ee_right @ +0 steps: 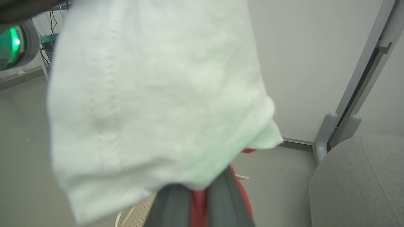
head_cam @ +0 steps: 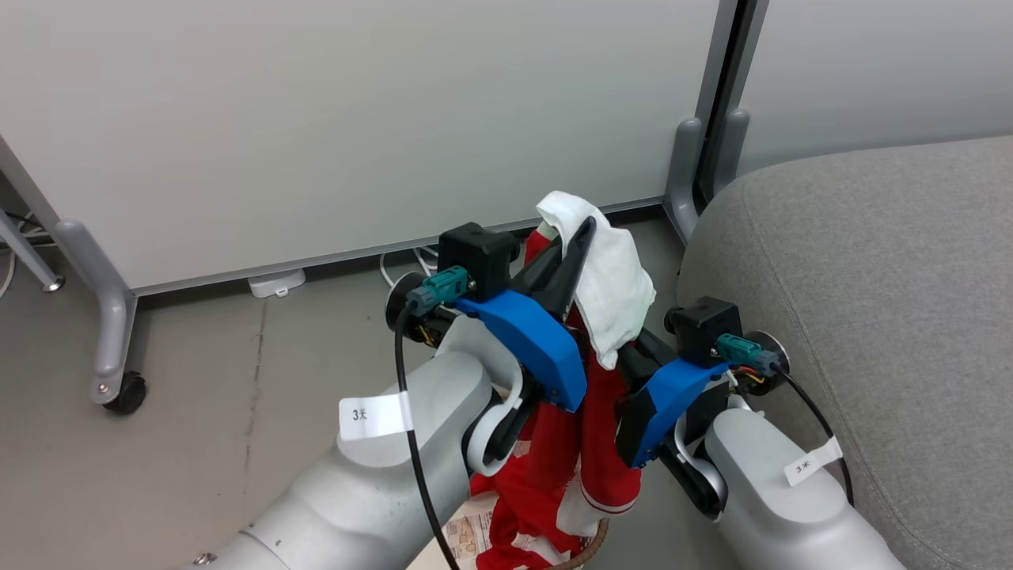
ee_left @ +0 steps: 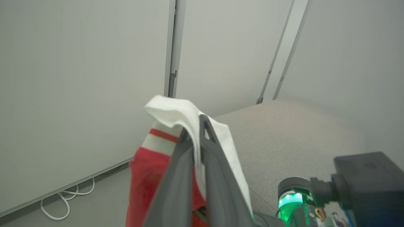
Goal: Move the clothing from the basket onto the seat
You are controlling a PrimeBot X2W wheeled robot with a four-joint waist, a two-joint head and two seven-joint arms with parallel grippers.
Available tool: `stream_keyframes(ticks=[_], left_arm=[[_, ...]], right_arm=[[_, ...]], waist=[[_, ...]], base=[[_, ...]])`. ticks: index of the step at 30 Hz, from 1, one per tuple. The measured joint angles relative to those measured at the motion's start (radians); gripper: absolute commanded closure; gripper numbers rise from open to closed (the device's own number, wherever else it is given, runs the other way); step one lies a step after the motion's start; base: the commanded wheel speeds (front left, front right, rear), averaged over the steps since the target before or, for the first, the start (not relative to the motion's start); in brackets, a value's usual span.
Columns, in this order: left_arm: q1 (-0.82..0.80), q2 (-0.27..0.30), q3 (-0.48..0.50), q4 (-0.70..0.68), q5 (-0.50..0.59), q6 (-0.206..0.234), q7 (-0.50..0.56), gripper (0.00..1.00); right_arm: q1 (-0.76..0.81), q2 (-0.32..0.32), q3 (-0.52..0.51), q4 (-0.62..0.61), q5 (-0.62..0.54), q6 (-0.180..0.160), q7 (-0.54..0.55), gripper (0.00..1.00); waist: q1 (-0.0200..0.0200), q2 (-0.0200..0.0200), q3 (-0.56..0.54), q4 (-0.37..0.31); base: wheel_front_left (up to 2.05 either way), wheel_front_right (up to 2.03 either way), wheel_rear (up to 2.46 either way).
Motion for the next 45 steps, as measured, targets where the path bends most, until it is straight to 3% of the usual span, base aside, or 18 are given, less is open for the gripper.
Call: stream_keyframes(ticks=[4,10,22,34,45], left_arm=[[0.047,0.003,0.040,0.006,0.031,-0.013,0.000,0.00],[0.162,0.052,0.126,-0.017,0.106,-0.040,0.000,0.00],[0.468,0.139,0.407,-0.201,0.316,-0.070,0.000,0.00],[0.672,0.139,0.616,-0.348,0.561,-0.128,0.000,0.00],[0.743,0.115,0.702,-0.361,0.637,-0.146,0.000,0.00]], right_arm=[[0.016,0.000,-0.015,-0.018,-0.009,0.000,0.000,1.00],[0.032,0.000,-0.054,-0.040,-0.026,0.000,0.000,1.00],[0.047,0.000,-0.077,-0.081,-0.047,0.000,0.000,1.00],[0.073,0.000,-0.131,-0.108,-0.088,0.000,-0.001,1.00],[0.095,0.000,-0.159,-0.114,-0.109,0.000,-0.001,1.00]], waist=[[0.0000,0.0000,0.000,-0.004],[0.0000,0.0000,0.004,-0.013],[0.0000,0.0000,0.009,-0.063],[0.0000,0.0000,0.011,-0.077],[0.0000,0.0000,0.011,-0.073]], base=[[0.00,0.00,0.00],[0.00,0.00,0.00],[0.00,0.00,0.00],[0.00,0.00,0.00],[0.00,0.00,0.00]])
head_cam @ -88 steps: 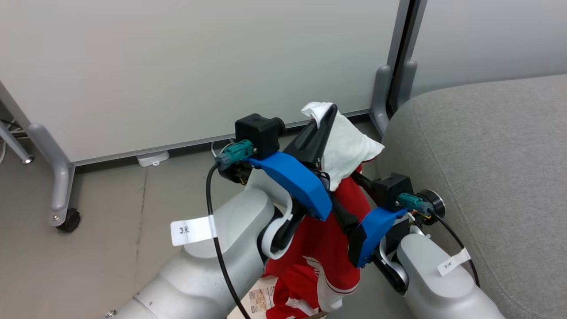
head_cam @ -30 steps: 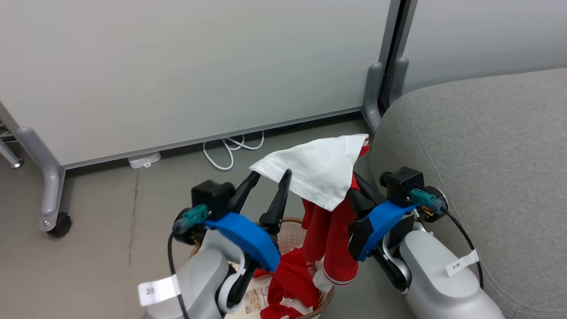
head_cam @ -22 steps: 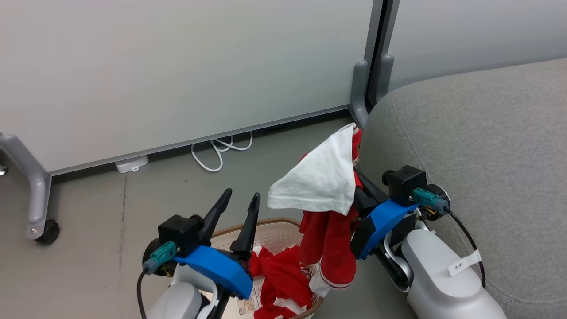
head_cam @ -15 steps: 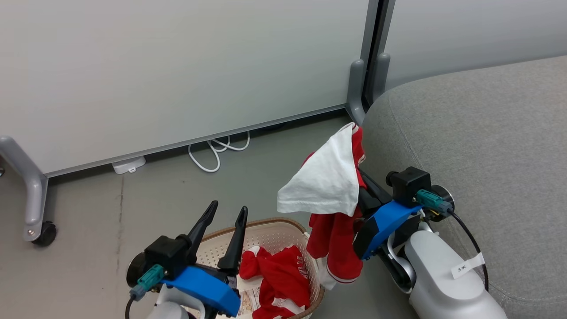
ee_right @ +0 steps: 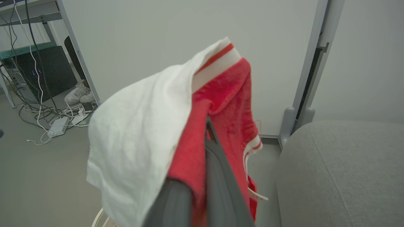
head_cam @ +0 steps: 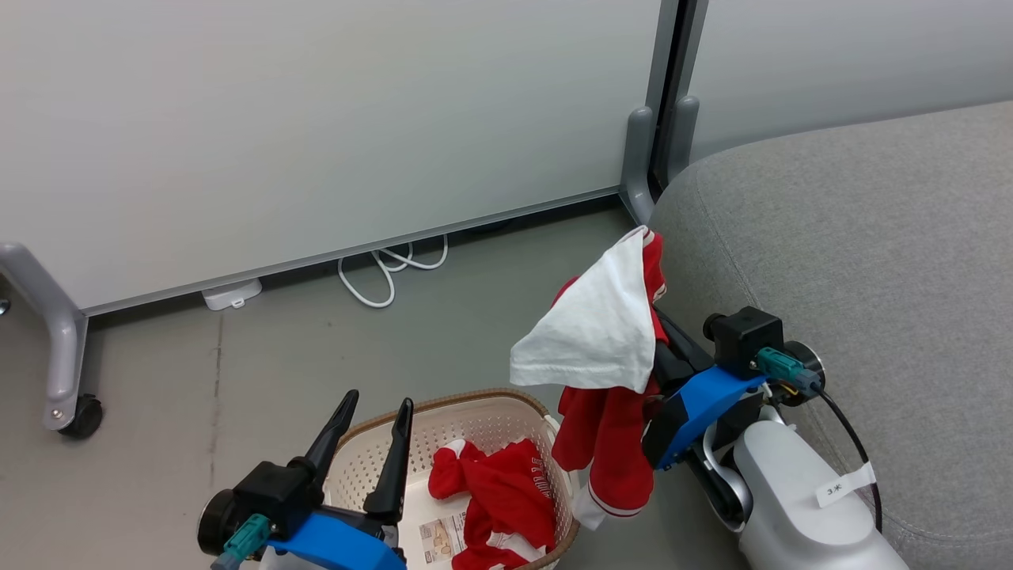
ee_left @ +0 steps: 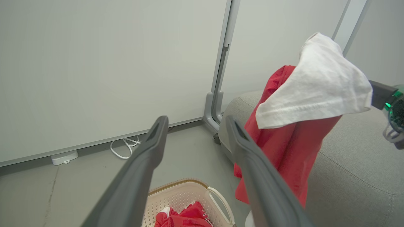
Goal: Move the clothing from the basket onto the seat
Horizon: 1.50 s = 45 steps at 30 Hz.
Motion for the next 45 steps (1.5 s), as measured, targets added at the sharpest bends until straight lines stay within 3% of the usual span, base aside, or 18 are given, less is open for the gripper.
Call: stream_keyframes(ticks=[14,37,45], left_arm=[[0.002,0.000,-0.005,-0.019,0.002,-0.004,0.000,0.00],[-0.025,0.004,-0.040,-0.056,0.000,-0.005,0.000,0.00],[-0.029,0.006,-0.051,-0.055,0.000,-0.005,0.000,0.00]], right_arm=[[0.004,0.000,-0.038,-0.011,-0.024,0.000,0.000,1.00],[0.047,-0.001,-0.107,-0.066,-0.057,0.000,0.000,1.00],[0.070,-0.001,-0.147,-0.073,-0.079,0.000,0.000,1.00]], waist=[[0.0000,0.0000,0.013,-0.049],[0.0000,0.0000,0.048,-0.347],[0.0000,0.0000,0.048,-0.396]], base=[[0.00,0.00,0.00],[0.00,0.00,0.00],[0.00,0.00,0.00]])
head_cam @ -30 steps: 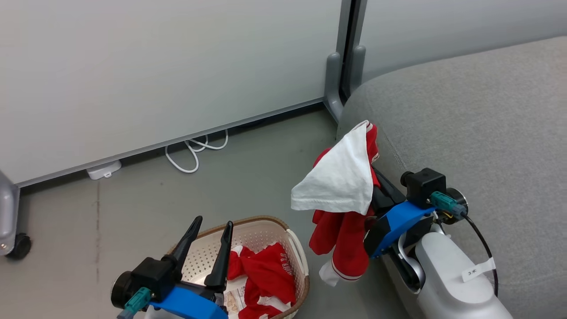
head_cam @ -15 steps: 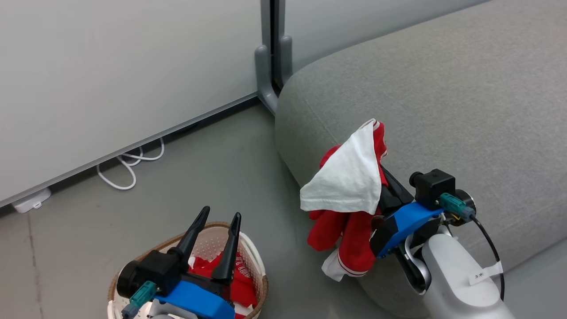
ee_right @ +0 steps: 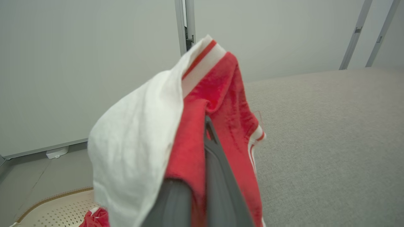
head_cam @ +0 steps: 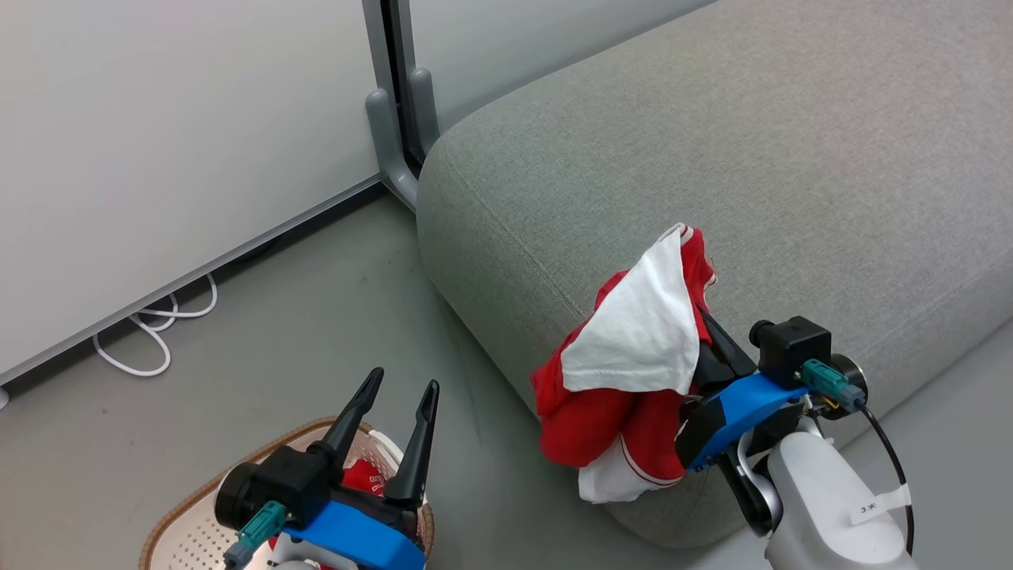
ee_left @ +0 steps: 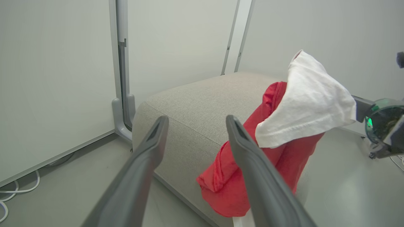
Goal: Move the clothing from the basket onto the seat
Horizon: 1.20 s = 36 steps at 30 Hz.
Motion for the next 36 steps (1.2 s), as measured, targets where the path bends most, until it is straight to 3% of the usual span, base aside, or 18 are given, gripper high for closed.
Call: stream_keyframes(ticks=[18,24,36], left_arm=[[-0.013,0.019,-0.002,-0.003,-0.003,0.000,0.000,0.00],[-0.050,0.037,-0.012,-0.026,0.011,0.000,0.000,0.00],[-0.174,0.117,-0.038,-0.102,0.037,0.000,0.000,0.00]], right_arm=[[-0.045,0.001,-0.020,0.030,-0.023,0.000,0.001,1.00],[-0.187,-0.016,-0.112,0.037,-0.028,0.000,0.043,1.00],[-0.445,-0.179,-0.428,-0.087,-0.014,0.000,0.144,1.00]], waist=[[0.0000,0.0000,0.028,0.006],[0.0000,0.0000,0.076,0.024],[0.0002,0.0000,0.266,0.102]], base=[[0.00,0.00,0.00],[0.00,0.00,0.00],[0.00,0.00,0.00]])
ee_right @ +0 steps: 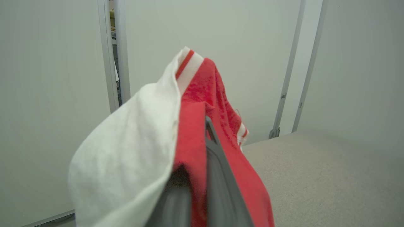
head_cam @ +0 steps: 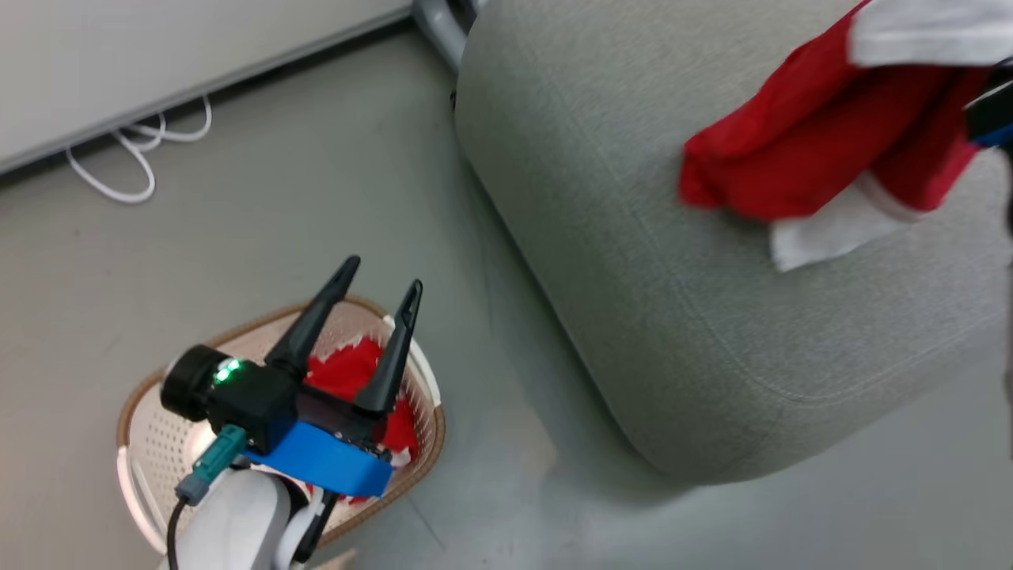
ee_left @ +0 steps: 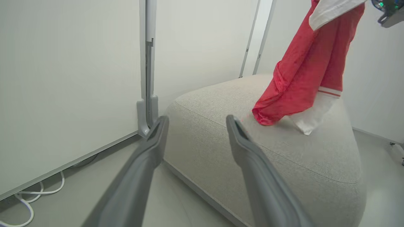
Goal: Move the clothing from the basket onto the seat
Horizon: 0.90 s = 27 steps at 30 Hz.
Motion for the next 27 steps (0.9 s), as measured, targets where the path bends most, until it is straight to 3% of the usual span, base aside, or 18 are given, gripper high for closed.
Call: stream_keyframes(ticks=[5,10,18,25,26,27], left_arm=[[-0.049,0.032,-0.009,-0.037,0.018,0.000,0.000,0.00],[-0.108,0.052,-0.026,-0.060,0.027,0.000,0.000,0.00],[-0.149,0.066,-0.032,-0.089,0.039,0.000,0.000,0.00],[-0.148,0.070,-0.022,-0.089,0.042,0.000,0.000,0.00],[-0.147,0.069,-0.020,-0.089,0.042,0.000,0.000,0.00],[-0.146,0.068,-0.019,-0.088,0.042,0.000,0.000,0.00]], right_arm=[[-0.051,-0.048,-0.155,-0.020,-0.031,0.000,-0.020,1.00],[-0.053,-0.042,-0.257,0.037,-0.073,0.000,-0.046,1.00],[-0.039,-0.022,-0.340,0.199,-0.134,0.000,-0.090,1.00],[-0.044,-0.018,-0.366,0.283,-0.175,0.000,-0.123,1.00],[-0.047,-0.018,-0.365,0.287,-0.185,0.000,-0.125,0.66],[-0.048,-0.018,-0.365,0.292,-0.189,0.000,-0.129,0.54]], waist=[[0.0000,0.0000,0.099,0.035],[0.0001,-0.0001,0.195,0.072],[0.0000,-0.0001,0.304,0.128],[-0.0001,-0.0001,0.315,0.145],[0.0000,-0.0001,0.312,0.144],[-0.0001,-0.0001,0.310,0.144]], base=[[0.00,0.00,0.00],[0.00,0.00,0.00],[0.00,0.00,0.00],[0.00,0.00,0.00],[0.00,0.00,0.00],[0.00,0.00,0.00]])
